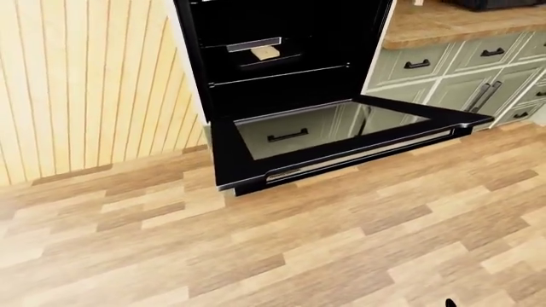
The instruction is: Close the oven door.
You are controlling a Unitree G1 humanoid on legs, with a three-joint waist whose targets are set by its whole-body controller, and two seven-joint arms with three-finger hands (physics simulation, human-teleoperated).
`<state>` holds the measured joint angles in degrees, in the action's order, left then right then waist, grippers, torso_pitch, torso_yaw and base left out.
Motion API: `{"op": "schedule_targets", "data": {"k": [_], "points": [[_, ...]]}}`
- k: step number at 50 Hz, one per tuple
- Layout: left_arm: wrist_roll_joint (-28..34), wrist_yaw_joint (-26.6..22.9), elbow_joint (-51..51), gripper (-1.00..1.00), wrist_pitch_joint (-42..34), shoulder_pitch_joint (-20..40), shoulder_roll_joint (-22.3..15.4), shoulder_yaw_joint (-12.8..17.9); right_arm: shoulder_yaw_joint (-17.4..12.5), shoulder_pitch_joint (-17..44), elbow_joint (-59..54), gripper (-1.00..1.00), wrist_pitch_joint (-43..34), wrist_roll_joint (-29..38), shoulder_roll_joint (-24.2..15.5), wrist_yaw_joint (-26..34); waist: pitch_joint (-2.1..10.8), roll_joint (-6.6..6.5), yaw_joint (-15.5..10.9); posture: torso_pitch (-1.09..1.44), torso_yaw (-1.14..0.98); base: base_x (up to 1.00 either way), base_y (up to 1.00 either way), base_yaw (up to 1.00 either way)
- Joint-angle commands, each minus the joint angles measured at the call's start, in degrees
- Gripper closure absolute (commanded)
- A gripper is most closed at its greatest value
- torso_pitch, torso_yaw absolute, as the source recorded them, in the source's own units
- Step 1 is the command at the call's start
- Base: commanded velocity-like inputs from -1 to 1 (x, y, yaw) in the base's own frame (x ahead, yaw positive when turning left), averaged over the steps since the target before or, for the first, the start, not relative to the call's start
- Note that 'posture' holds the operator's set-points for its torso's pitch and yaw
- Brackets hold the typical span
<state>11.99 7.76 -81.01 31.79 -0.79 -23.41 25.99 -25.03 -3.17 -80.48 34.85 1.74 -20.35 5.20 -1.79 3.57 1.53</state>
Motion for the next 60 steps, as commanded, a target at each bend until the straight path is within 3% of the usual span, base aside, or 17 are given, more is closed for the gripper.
{"op": "schedule_targets", "data": {"k": [1, 4, 7, 10, 11, 13, 20, 26, 27, 30, 34, 37, 39, 41, 51, 57, 60], "points": [[-0.7, 0.9, 1.3, -1.00, 1.3, 0.1, -2.2, 0.9, -0.1, 0.2, 0.7, -1.00, 1.3, -0.1, -0.6, 0.0, 0.44, -0.08, -0.1, 0.00, 0.00, 0.00, 0.38, 0.00], [-0.7, 0.9, 1.3, -1.00, 1.3, 0.1, -2.2, 0.9, -0.1, 0.2, 0.7, -1.00, 1.3, -0.1, -0.6, -0.1, 0.14, -1.34, -0.4, 0.00, 0.00, 0.00, 0.38, 0.00], [-0.7, 0.9, 1.3, -1.00, 1.3, 0.1, -2.2, 0.9, -0.1, 0.2, 0.7, -1.00, 1.3, -0.1, -0.6, -0.1, -0.21, -4.17, -0.4, 0.00, 0.00, 0.00, 0.38, 0.00], [-0.7, 0.9, 1.3, -1.00, 1.4, 0.0, -2.2, 0.9, -0.1, 0.2, 0.7, -1.00, 1.3, -0.1, -0.6, -0.1, 1.22, -10.56, -1.2, 0.00, 0.00, 0.00, 0.39, 0.00], [-0.7, 0.9, 1.3, -1.00, 1.3, 0.0, -2.2, 0.9, -0.1, 0.2, 0.7, -1.00, 1.3, 0.0, -0.6, -0.1, 0.62, -7.20, -1.3, 0.00, 0.00, 0.00, 0.38, 0.00], [-0.7, 0.8, 1.3, -1.00, 1.3, 0.0, -2.2, 0.9, -0.1, 0.2, 0.7, -1.00, 1.3, -0.1, -0.6, -0.1, 0.03, -7.34, -1.8, 0.00, 0.00, 0.00, 0.38, 0.00], [-0.8, 0.8, 1.3, -1.00, 1.3, 0.1, -2.2, 0.9, -0.1, 0.3, 0.7, -1.00, 1.3, -0.1, -0.5, -0.1, -0.44, -3.60, -1.2, 0.00, 0.00, 0.00, 0.39, 0.00], [-0.7, 0.9, 1.3, -1.00, 1.3, 0.1, -2.2, 0.9, -0.1, 0.3, 0.7, -1.00, 1.2, -0.1, -0.6, -0.1, -0.01, 1.37, -0.8, 0.00, 0.00, 0.00, 0.39, 0.00], [-0.7, 1.0, 1.3, -1.00, 1.3, 0.1, -2.2, 0.9, -0.1, 0.3, 0.7, -1.00, 1.2, -0.1, -0.6, -0.1, -0.05, -1.04, -0.1, 0.00, 0.00, 0.00, 0.38, 0.00], [-0.7, 1.0, 1.3, -1.00, 1.3, 0.1, -2.2, 0.9, -0.1, 0.3, 0.7, -1.00, 1.2, -0.1, -0.6, 0.0, 0.49, -0.01, -0.2, 0.00, 0.00, 0.00, 0.39, 0.00], [-0.6, 1.0, 1.3, -1.00, 1.1, 0.2, -2.2, 0.9, -0.1, 0.3, 0.7, -1.00, 1.2, -0.1, -0.5, 0.0, -0.02, -2.36, -0.4, 0.00, 0.00, 0.00, 0.38, 0.00], [-0.6, 1.1, 1.3, -1.00, 1.1, 0.2, -2.2, 0.9, -0.1, 0.2, 0.7, -1.00, 1.2, 0.0, -0.5, 0.0, 0.15, -6.18, -0.6, 0.00, 0.00, 0.00, 0.38, 0.00], [-0.6, 1.0, 1.3, -1.00, 1.2, 0.2, -2.2, 1.0, -0.1, 0.2, 0.7, -1.00, 1.2, -0.1, -0.6, 0.1, 1.73, -9.37, -0.6, 0.00, 0.00, 0.00, 0.39, 0.00], [-0.6, 1.0, 1.3, -1.00, 1.2, 0.2, -2.2, 1.0, -0.2, 0.2, 0.7, -1.00, 1.3, -0.1, -0.5, 0.1, -0.06, -7.78, -1.2, 0.00, 0.00, 0.00, 0.38, 0.00], [-0.7, 1.0, 1.3, -1.00, 1.2, 0.2, -2.2, 1.0, -0.2, 0.2, 0.7, -1.00, 1.2, -0.2, -0.5, 0.3, -1.17, -1.58, -1.2, 0.00, 0.00, 0.00, 0.35, 0.00], [-0.5, 1.0, 1.3, -1.00, 1.1, 0.3, -2.1, 1.1, -0.1, 0.2, 0.7, -1.00, 1.1, -0.2, -0.4, 0.5, -1.01, -0.42, -1.8, 0.00, 0.00, 0.00, 0.00, 0.00], [-0.5, 1.0, 1.3, -1.00, 1.2, 0.2, -2.1, 1.1, 0.4, 0.1, 0.7, -1.00, 0.7, 0.4, -0.3, 0.8, -0.23, -1.49, -2.0, 0.00, 0.00, 0.00, 0.00, 0.00]]}}
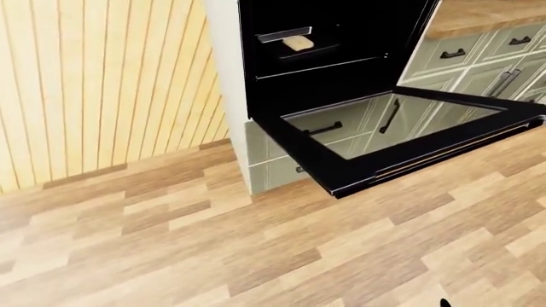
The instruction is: Close the oven door.
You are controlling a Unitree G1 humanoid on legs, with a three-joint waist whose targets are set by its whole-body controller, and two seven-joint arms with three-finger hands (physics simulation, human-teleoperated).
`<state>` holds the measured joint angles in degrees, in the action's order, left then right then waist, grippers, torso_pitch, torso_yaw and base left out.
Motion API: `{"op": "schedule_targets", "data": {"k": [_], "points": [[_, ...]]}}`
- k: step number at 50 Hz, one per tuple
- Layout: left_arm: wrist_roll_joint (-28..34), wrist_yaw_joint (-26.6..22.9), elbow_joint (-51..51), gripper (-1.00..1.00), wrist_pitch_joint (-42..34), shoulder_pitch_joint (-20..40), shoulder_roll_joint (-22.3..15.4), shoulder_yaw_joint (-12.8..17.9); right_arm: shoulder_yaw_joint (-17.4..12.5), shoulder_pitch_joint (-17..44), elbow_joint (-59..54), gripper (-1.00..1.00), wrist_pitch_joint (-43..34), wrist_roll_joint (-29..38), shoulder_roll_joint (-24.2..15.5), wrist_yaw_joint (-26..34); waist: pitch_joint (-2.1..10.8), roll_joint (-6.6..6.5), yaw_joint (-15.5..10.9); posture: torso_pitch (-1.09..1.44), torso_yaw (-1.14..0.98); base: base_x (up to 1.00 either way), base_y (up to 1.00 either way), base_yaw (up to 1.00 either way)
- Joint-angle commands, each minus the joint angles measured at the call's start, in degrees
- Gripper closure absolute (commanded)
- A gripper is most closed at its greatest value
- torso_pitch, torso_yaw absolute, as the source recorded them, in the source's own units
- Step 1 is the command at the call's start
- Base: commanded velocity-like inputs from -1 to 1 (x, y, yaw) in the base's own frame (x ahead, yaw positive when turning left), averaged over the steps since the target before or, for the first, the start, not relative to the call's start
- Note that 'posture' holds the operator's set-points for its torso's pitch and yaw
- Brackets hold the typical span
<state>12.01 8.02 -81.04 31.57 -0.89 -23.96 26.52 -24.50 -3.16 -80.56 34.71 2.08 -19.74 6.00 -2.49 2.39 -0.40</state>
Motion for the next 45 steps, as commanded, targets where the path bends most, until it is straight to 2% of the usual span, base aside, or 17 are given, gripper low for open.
{"op": "schedule_targets", "data": {"k": [1, 8, 10, 12, 13, 15, 23, 30, 31, 33, 38, 40, 45], "points": [[-0.5, 0.8, 1.3, -1.00, 1.4, 0.3, -1.6, 0.6, -0.1, 0.1, 0.8, -1.00, 1.2, 0.3, -0.8, -0.5, 0.62, -0.58, 0.0, 0.00, 0.00, 0.00, 0.00, 0.00], [-0.5, 0.6, 1.3, -1.00, 1.6, 0.1, -1.6, 0.5, -0.7, 0.0, 0.8, -1.00, 1.7, 0.1, -0.5, 0.0, 1.50, -2.09, 0.4, 0.00, 0.00, 0.00, 0.00, 0.00], [-0.6, 0.6, 1.3, -1.00, 1.6, 0.1, -1.6, 0.4, 0.6, -0.6, 0.8, -1.00, 5.8, 2.8, -0.4, -4.4, 1.66, -2.40, 0.5, 0.00, 0.00, 0.00, 0.00, 0.00], [-0.6, 0.7, 1.3, -1.00, 1.6, 0.1, -1.6, 0.4, 0.0, -0.7, 0.8, -1.00, 5.6, 2.8, -0.7, -4.3, 1.78, -2.65, 0.6, 0.00, 0.00, 0.00, 0.00, 0.00], [-0.6, 0.7, 1.3, -1.00, 1.5, 0.1, -1.6, 0.4, 0.6, -0.7, 0.8, -1.00, 6.8, 4.2, -0.8, -6.9, 1.82, -2.72, 0.7, 0.00, 0.00, 0.00, 0.00, 0.00], [-0.6, 0.6, 1.3, -1.00, 1.5, 0.1, -1.6, 0.4, -1.1, -0.4, 0.8, -1.00, 5.7, 2.0, -0.7, -3.6, 1.87, -2.82, 0.7, 0.00, 0.00, 0.00, 0.00, 0.00], [-0.6, 0.6, 1.3, -1.00, 1.5, 0.1, -1.6, 0.3, -0.3, -0.7, 0.8, -1.00, 5.1, 3.6, -0.9, -5.9, 1.75, -2.65, 1.0, 0.00, 0.00, 0.00, 0.00, 0.00], [-0.7, 0.6, 1.3, -1.00, 1.5, 0.1, -1.7, 0.4, -0.7, -0.7, 0.8, -1.00, 4.0, 2.3, -0.8, -3.2, 1.52, -2.56, 1.1, 0.00, 0.00, 0.00, 0.00, 0.00], [-0.7, 0.6, 1.3, -1.00, 1.5, 0.1, -1.7, 0.4, -0.7, -0.7, 0.8, -1.00, 3.9, 2.3, -0.8, -3.1, 2.31, -2.62, 1.2, 0.00, 0.00, 0.00, 0.00, -0.12], [-0.7, 0.6, 1.3, -1.00, 1.5, 0.0, -1.7, 0.4, -0.6, -0.7, 0.8, -1.00, 3.9, 2.3, -0.7, -3.0, 1.18, -3.00, 1.0, 0.00, 0.00, 0.00, 0.00, -0.19], [-0.7, 0.5, 1.3, -1.00, 1.5, 0.1, -1.7, 0.4, -0.7, -0.7, 0.8, -1.00, 3.5, 1.9, -0.7, -2.1, 0.83, -3.93, 0.9, 0.00, 0.00, 0.00, 0.00, -0.21], [-0.7, 0.6, 1.3, -1.00, 1.5, 0.1, -1.7, 0.4, -0.7, -0.7, 0.8, -1.00, 3.4, 1.8, -0.7, -2.0, 0.76, -3.82, 0.9, 0.00, 0.00, 0.00, 0.00, -0.28], [-0.7, 0.6, 1.3, -1.00, 1.5, 0.1, -1.7, 0.4, -0.7, -0.6, 0.8, -1.00, 3.3, 1.8, -0.8, -1.9, 0.71, -2.22, 1.2, 0.00, 0.00, -0.05, 0.00, -0.45]]}}
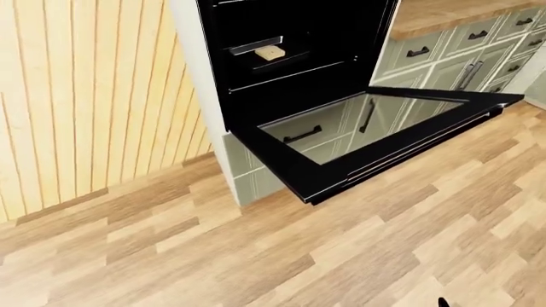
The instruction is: Close the oven door.
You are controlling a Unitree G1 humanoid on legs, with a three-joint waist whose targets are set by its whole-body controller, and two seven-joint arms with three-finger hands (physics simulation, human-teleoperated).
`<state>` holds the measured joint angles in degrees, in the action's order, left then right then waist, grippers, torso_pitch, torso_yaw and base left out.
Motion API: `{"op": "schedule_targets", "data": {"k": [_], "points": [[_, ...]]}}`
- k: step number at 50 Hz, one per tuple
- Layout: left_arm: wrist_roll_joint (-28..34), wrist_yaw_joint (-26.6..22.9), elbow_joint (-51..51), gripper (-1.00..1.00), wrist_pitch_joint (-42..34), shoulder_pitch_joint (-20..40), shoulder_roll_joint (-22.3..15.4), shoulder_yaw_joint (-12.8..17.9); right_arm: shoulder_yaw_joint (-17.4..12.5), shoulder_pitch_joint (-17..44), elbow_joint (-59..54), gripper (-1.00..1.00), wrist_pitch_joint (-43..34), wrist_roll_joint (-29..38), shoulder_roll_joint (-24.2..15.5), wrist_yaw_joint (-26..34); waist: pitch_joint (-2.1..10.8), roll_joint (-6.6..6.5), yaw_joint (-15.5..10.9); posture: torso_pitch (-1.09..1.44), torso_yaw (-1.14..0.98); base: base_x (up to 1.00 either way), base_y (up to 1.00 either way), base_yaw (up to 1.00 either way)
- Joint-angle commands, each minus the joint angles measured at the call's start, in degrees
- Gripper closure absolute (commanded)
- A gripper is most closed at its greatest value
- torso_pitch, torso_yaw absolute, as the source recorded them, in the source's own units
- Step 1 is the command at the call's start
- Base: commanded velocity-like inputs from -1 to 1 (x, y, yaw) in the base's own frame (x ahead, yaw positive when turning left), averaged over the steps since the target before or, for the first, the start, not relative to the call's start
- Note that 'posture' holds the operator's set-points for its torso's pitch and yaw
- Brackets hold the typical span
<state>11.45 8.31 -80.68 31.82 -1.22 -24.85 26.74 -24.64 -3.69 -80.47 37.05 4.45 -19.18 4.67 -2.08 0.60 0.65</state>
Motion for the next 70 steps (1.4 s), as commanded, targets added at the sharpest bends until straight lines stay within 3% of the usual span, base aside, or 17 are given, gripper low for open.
{"op": "schedule_targets", "data": {"k": [1, 4, 5, 13, 17, 19, 20, 24, 30, 36, 37, 42, 59, 63, 65, 66, 70], "points": [[-0.2, 0.2, 1.0, -1.00, 1.3, 0.4, -0.8, 0.2, -0.5, -0.1, 0.7, -1.00, 0.9, -0.4, -1.3, -0.6, 0.33, 0.00, 0.3, 0.00, 0.00, -0.08, 0.00, -0.52], [-0.3, 0.2, 1.0, -1.00, 1.2, 0.4, -0.9, 0.2, -0.6, 0.0, 0.7, -1.00, 0.9, -0.6, -1.3, -0.4, 0.43, 2.33, 0.3, 0.00, 0.00, -0.09, 0.00, -0.53], [-0.2, 0.3, 1.0, -1.00, 1.2, 0.4, -0.8, 0.1, -0.6, -0.1, 0.7, -1.00, 0.9, -0.6, -1.3, -0.2, 0.65, 1.14, 0.7, 0.00, 0.00, -0.09, 0.00, -0.53], [-0.2, 0.3, 1.0, -1.00, 1.3, 0.4, -0.8, 0.1, -0.7, -0.1, 0.7, -1.00, 0.7, -0.9, -1.2, 0.2, 0.11, 0.03, 0.7, 0.00, 0.00, -0.10, 0.00, -0.50], [-0.2, 0.2, 1.0, -1.00, 1.2, 0.4, -0.8, 0.2, -0.6, 0.0, 0.7, -1.00, 0.6, -1.0, -1.2, 0.5, -0.02, -2.64, -0.3, 0.00, 0.00, -0.10, 0.00, -0.50], [-0.2, 0.3, 1.0, -1.00, 1.2, 0.4, -0.8, 0.2, -0.6, 0.0, 0.7, -1.00, 0.6, -1.0, -1.2, 0.5, 1.21, -6.42, -0.9, 0.00, 0.00, -0.11, 0.00, -0.50], [-0.2, 0.3, 1.0, -1.00, 1.2, 0.4, -0.8, 0.2, -0.6, 0.0, 0.7, -1.00, 0.6, -1.0, -1.2, 0.5, 1.10, -4.52, -1.0, 0.00, 0.00, -0.12, 0.00, -0.49], [-0.2, 0.2, 1.0, -1.00, 1.2, 0.4, -0.8, 0.2, -0.6, 0.0, 0.7, -1.00, 0.6, -1.1, -1.2, 0.8, 0.85, -4.43, -1.0, 0.00, 0.00, -0.11, 0.00, -0.44], [-0.3, 0.2, 1.0, -1.00, 1.2, 0.4, -0.8, 0.2, -0.6, 0.0, 0.7, -1.00, 0.6, -1.3, -1.2, 1.0, 0.55, -1.34, -0.8, 0.00, 0.00, -0.11, 0.00, -0.44], [-0.3, 0.3, 1.0, -1.00, 1.2, 0.4, -0.8, 0.2, -1.0, 0.0, 0.7, -1.00, 0.1, -2.0, -1.1, 2.1, 0.83, 5.28, -0.5, 0.00, 0.00, -0.09, 0.00, -0.35], [-0.3, 0.3, 1.0, -1.00, 1.2, 0.4, -0.8, 0.2, -0.9, 0.1, 0.7, -1.00, 0.0, -2.1, -1.1, 2.4, -0.28, 2.98, -0.6, 0.00, 0.00, 0.00, 0.00, 0.00], [-0.2, 0.3, 1.0, -1.00, 1.2, 0.4, -0.7, 0.2, -1.9, 0.1, 0.7, -1.00, -0.1, -4.3, -1.1, 5.2, -0.02, 0.36, -0.9, 0.00, 0.00, 0.00, 0.00, 0.00], [-0.2, 0.3, 1.0, -1.00, 1.2, 0.4, -0.8, 0.2, -1.8, 0.0, 0.7, -1.00, -1.1, -6.8, -1.1, 8.3, 1.46, -0.31, -0.3, 0.00, 0.00, 0.00, 0.08, 0.00], [-0.3, 0.3, 1.0, -1.00, 1.2, 0.4, -0.7, 0.2, -1.6, 0.1, 0.7, -1.00, -1.2, -6.7, -1.1, 8.2, 0.95, -3.27, -0.3, 0.00, 0.00, 0.00, 0.24, 0.00], [-0.3, 0.2, 1.0, -1.00, 1.2, 0.4, -0.8, 0.2, -1.6, 0.1, 0.7, -1.00, -1.2, -6.8, -1.1, 8.4, 1.89, -6.82, -0.7, 0.00, 0.00, 0.00, 0.33, 0.00], [-0.3, 0.2, 1.0, -1.00, 1.2, 0.4, -0.8, 0.2, -1.6, 0.1, 0.7, -1.00, -1.2, -6.8, -1.1, 8.3, 1.17, -3.10, -0.9, 0.00, 0.00, 0.00, 0.38, 0.00], [-0.3, 0.3, 1.0, -1.00, 1.1, 0.4, -0.8, 0.2, -1.6, 0.0, 0.7, -1.00, -1.3, -6.8, -1.1, 8.4, 0.63, -2.69, -0.7, 0.00, 0.00, 0.00, 0.38, 0.00]]}}
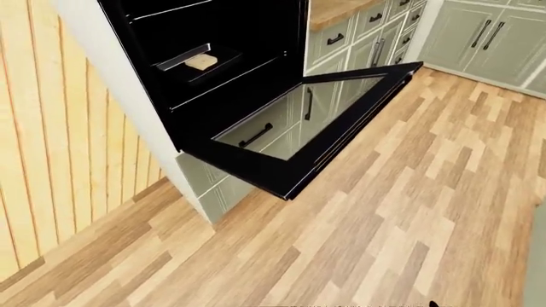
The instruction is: Close the oven door.
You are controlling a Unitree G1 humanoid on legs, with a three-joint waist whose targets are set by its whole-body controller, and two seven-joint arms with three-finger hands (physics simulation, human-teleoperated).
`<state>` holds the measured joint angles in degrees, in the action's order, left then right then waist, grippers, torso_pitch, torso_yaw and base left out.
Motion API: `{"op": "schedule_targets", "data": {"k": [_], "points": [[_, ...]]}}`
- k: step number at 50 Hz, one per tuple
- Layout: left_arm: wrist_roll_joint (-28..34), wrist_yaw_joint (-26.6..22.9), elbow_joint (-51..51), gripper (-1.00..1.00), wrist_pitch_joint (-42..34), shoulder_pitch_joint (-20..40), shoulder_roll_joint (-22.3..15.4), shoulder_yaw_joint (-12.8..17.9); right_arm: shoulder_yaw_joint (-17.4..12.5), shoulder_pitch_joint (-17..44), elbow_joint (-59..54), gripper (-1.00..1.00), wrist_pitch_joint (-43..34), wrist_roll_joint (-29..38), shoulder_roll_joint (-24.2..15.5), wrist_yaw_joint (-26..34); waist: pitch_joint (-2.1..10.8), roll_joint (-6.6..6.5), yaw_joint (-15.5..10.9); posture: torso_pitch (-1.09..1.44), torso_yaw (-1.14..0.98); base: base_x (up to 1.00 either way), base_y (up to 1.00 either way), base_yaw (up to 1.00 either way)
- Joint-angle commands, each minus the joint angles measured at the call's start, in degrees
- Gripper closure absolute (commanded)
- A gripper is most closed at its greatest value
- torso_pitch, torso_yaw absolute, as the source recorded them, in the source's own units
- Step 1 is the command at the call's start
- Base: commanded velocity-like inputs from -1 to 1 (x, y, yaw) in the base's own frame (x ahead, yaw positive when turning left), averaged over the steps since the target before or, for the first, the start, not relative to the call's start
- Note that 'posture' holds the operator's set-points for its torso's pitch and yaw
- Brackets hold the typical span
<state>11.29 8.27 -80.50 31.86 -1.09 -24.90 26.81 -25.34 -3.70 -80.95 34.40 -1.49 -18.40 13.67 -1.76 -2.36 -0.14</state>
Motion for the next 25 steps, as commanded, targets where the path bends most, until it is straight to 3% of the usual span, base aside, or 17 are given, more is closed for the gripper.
{"op": "schedule_targets", "data": {"k": [1, 7, 10, 11, 12, 15, 18, 21, 22, 23, 24, 25], "points": [[-0.1, 0.3, 0.8, -1.00, 1.1, 0.3, -0.7, 0.1, -0.9, 0.1, 1.2, -1.00, 1.4, -0.9, -1.9, -0.6, 0.15, 0.67, 0.2, 0.00, 0.00, 0.00, 0.38, 0.00], [-0.1, 0.4, 0.8, -1.00, 1.1, 0.3, -0.7, 0.1, -0.9, 0.1, 1.2, -1.00, 1.3, -0.9, -1.9, -0.4, -0.35, 3.50, 0.5, 0.00, 0.00, 0.00, 0.37, 0.00], [0.0, 0.4, 0.8, -1.00, 1.1, 0.3, -0.6, 0.2, -0.9, 0.0, 1.2, -1.00, 1.2, -0.9, -1.9, -0.4, 0.09, 6.71, 0.8, 0.00, 0.00, 0.00, 0.38, 0.00], [0.0, 0.4, 0.8, -1.00, 1.2, 0.2, -0.7, 0.2, -0.8, 0.0, 1.2, -1.00, 1.2, -0.9, -1.8, -0.3, -0.30, 5.28, 1.1, 0.00, 0.00, 0.00, 0.37, 0.00], [0.0, 0.4, 0.8, -1.00, 1.1, 0.2, -0.7, 0.1, -0.9, 0.0, 1.2, -1.00, 1.2, -0.9, -1.8, -0.3, -0.01, 4.78, 1.3, 0.00, 0.00, 0.00, 0.38, 0.00], [0.0, 0.3, 0.8, -1.00, 1.2, 0.2, -0.7, 0.1, -0.8, 0.0, 1.2, -1.00, 1.2, -1.0, -1.8, -0.2, 0.41, 5.44, 1.4, 0.00, 0.00, 0.00, 0.38, 0.00], [0.0, 0.3, 0.8, -1.00, 1.2, 0.2, -0.7, 0.1, -0.9, 0.0, 1.2, -1.00, 1.1, -1.0, -1.8, -0.2, 0.03, 3.94, 1.2, 0.00, 0.00, 0.00, 0.38, 0.00], [-0.1, 0.3, 0.8, -1.00, 1.2, 0.2, -0.7, 0.1, -0.9, 0.0, 1.2, -1.00, 1.1, -1.0, -1.8, -0.1, -0.09, 0.84, 1.1, 0.00, 0.00, 0.00, 0.38, 0.00], [-0.1, 0.3, 0.8, -1.00, 1.2, 0.2, -0.7, 0.1, -0.8, 0.0, 1.2, -1.00, 1.1, -1.0, -1.8, -0.2, 0.29, -0.98, 1.0, 0.00, 0.00, 0.00, 0.38, 0.00], [-0.1, 0.3, 0.8, -1.00, 1.2, 0.2, -0.7, 0.1, -0.8, 0.0, 1.2, -1.00, 1.1, -0.9, -1.8, -0.2, 1.07, -3.82, 0.6, 0.00, 0.00, 0.00, 0.38, 0.00], [-0.1, 0.3, 0.8, -1.00, 1.2, 0.2, -0.7, 0.1, -0.8, 0.0, 1.2, -1.00, 1.1, -0.9, -1.8, -0.1, 1.17, -2.08, 0.5, 0.00, 0.00, 0.00, 0.38, 0.00], [-0.1, 0.3, 0.8, -1.00, 1.2, 0.2, -0.7, 0.2, -0.8, 0.0, 1.2, -1.00, 1.1, -0.9, -1.8, -0.1, 0.33, -1.56, 0.3, 0.00, 0.00, 0.00, 0.38, 0.00]]}}
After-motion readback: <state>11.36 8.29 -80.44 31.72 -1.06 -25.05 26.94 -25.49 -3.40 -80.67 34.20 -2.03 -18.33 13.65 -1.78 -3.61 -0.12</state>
